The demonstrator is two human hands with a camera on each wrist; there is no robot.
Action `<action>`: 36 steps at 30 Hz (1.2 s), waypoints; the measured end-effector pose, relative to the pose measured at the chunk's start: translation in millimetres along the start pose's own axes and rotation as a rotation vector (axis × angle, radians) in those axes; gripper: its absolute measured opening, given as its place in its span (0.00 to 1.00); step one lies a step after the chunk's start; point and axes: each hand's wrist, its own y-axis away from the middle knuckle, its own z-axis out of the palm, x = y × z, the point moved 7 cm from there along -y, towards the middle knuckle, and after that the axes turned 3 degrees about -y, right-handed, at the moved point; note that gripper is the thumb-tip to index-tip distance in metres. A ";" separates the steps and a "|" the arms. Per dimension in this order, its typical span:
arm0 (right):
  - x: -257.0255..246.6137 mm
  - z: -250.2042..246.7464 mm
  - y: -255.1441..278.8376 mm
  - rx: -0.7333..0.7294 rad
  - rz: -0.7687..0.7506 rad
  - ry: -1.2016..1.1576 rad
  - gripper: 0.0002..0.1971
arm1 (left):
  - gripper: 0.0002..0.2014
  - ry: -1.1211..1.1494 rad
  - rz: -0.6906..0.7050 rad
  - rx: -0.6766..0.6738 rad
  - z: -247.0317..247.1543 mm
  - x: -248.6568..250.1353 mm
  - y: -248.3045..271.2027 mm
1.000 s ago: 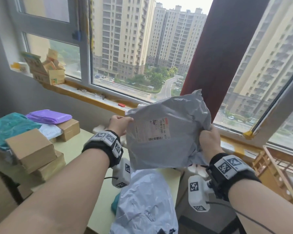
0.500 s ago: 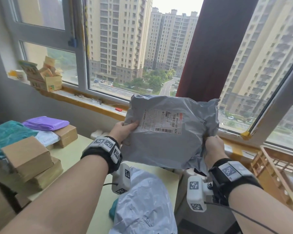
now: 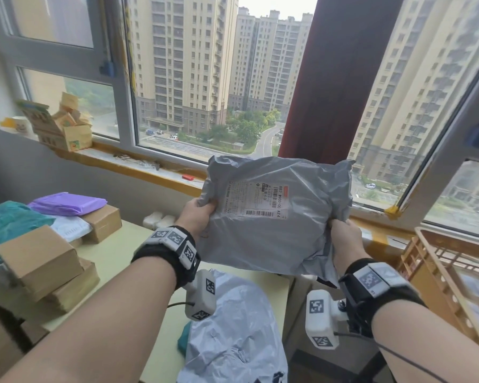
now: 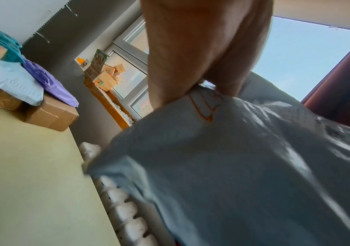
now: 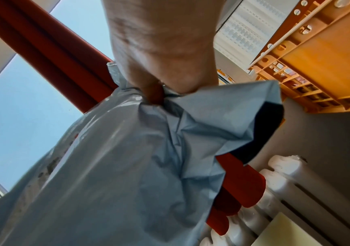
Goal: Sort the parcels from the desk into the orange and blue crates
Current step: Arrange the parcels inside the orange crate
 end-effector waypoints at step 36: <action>-12.1 13.7 25.7 -0.249 -0.033 0.001 0.14 | 0.17 0.100 -0.034 -0.133 34.5 7.4 1.1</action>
